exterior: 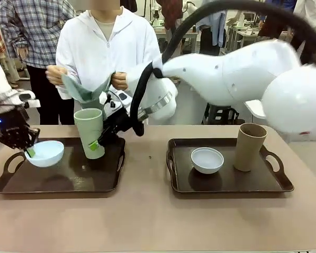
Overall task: Set up a tray with a mat and arrange the tableware.
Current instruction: Pick up the Picnic Bowl and Reusable plastic cup from the Handle tray in front of the human's position and hold them in the air.
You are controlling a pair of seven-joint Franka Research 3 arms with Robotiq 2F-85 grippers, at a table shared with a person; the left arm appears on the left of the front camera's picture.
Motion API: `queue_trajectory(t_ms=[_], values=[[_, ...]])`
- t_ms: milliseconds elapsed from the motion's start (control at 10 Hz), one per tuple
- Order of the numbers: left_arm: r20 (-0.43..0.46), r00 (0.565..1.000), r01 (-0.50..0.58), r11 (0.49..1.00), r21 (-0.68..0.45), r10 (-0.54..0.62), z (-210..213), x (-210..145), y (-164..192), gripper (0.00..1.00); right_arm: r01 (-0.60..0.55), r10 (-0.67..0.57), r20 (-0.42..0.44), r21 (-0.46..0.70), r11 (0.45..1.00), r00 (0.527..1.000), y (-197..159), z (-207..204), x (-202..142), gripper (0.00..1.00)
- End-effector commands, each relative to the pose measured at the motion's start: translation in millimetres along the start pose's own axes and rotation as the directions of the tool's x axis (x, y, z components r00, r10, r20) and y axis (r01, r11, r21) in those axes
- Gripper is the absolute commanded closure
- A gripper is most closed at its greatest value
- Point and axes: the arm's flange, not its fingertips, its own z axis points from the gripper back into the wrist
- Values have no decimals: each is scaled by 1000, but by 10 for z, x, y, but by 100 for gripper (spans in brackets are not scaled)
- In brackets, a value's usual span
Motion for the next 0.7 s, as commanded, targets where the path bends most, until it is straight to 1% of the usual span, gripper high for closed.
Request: queue_trajectory(t_ms=[0, 100, 300, 400, 600], values=[[58, 998, 29, 998, -61, -26, 603, -407, -13, 100, -5, 5, -4, -6, 1000, 1000, 683, 499, 354, 93], [88, 996, 38, 998, -46, -34, 883, -524, -49, 100, -18, 19, 16, -26, 999, 1000, 863, 670, 506, 93], [129, 991, 41, 999, -23, -38, 1315, -704, -109, 100, -39, 41, 20, -80, 996, 999, 1175, 895, 732, 93], [123, 992, 32, 999, -13, -30, 1446, -832, -167, 100, -44, 47, 24, -96, 994, 999, 1333, 955, 832, 93], [133, 991, 2, 1000, 8, -3, 1560, -908, -200, 100, -50, 53, 30, -98, 994, 998, 1400, 1000, 886, 93]])
